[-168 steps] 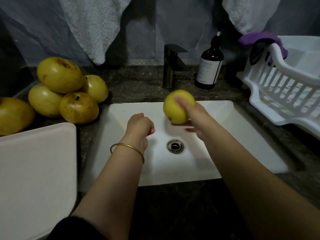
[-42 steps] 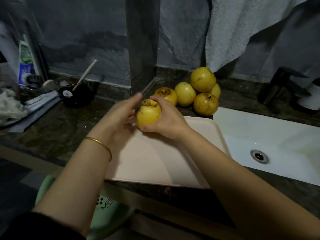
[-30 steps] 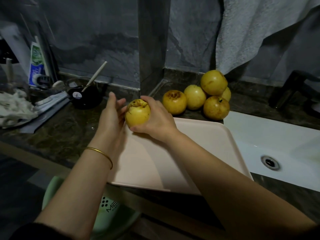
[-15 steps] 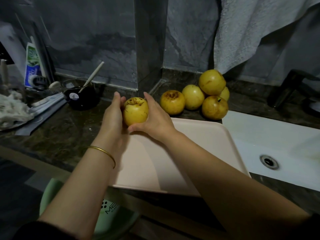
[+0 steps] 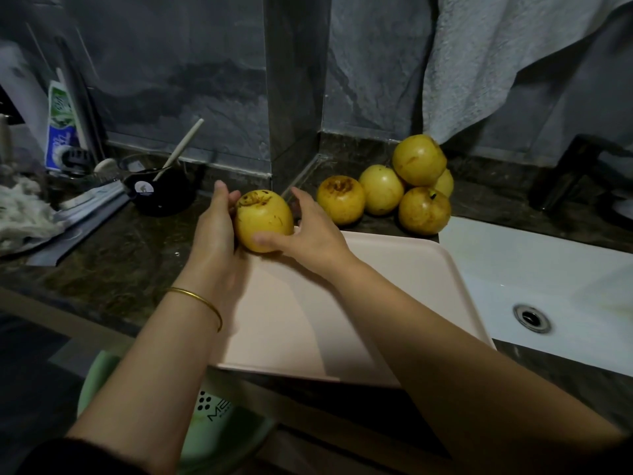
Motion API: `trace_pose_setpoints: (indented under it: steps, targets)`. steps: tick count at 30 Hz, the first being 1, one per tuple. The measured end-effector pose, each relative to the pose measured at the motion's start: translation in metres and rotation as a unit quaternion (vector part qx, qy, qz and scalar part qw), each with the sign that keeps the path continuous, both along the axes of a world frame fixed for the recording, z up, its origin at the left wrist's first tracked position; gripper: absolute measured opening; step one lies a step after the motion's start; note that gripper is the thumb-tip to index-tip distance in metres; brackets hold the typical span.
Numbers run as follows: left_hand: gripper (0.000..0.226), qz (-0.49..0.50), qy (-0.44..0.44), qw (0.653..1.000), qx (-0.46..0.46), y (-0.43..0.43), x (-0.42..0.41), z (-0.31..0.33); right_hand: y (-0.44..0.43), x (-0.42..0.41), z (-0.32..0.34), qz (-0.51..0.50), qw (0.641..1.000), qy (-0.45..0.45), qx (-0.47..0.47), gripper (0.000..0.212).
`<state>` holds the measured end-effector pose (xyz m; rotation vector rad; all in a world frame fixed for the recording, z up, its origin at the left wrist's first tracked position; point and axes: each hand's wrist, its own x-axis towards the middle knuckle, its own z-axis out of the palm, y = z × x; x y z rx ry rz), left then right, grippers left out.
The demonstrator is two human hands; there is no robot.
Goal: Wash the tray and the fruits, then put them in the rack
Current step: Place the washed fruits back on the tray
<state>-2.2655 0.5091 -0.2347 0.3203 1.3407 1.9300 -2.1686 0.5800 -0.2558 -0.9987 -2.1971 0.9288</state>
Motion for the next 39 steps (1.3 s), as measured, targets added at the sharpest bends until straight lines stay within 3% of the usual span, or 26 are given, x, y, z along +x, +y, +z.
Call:
trace_pose_setpoints:
  steps: [3,5,7,10,14,25,30,39]
  targets:
    - [0.043,0.022,0.055,0.998,-0.021,0.002,0.0,0.0,0.004,0.004,0.006,-0.06,0.995,0.071,-0.024,0.068]
    - [0.047,0.035,0.117,0.992,-0.042,0.003,-0.002,-0.001,0.012,0.011,0.012,-0.124,0.989,0.068,0.051,0.047]
    - [0.053,0.045,0.178,0.981,-0.063,0.002,-0.005,-0.004,0.023,0.02,0.017,-0.2,0.97,0.027,0.138,0.04]
    - [0.05,0.05,0.259,0.962,-0.071,0.0,-0.002,-0.007,0.04,0.03,0.02,-0.277,0.948,-0.062,0.147,0.053]
    - [0.051,0.038,0.355,0.929,-0.098,0.003,0.0,-0.008,0.052,0.035,0.023,-0.26,0.948,-0.14,0.119,0.076]
    - [0.046,0.04,0.387,0.912,-0.128,0.006,0.007,-0.006,0.056,0.013,0.017,-0.231,0.905,-0.292,0.206,0.096]
    - [0.053,0.038,0.385,0.911,-0.141,0.007,0.008,-0.004,0.06,0.015,0.013,-0.231,0.903,-0.269,0.243,0.075]
    - [0.051,0.041,0.386,0.908,-0.154,0.011,0.014,-0.001,0.054,0.023,0.032,-0.196,0.925,-0.202,0.257,0.086]
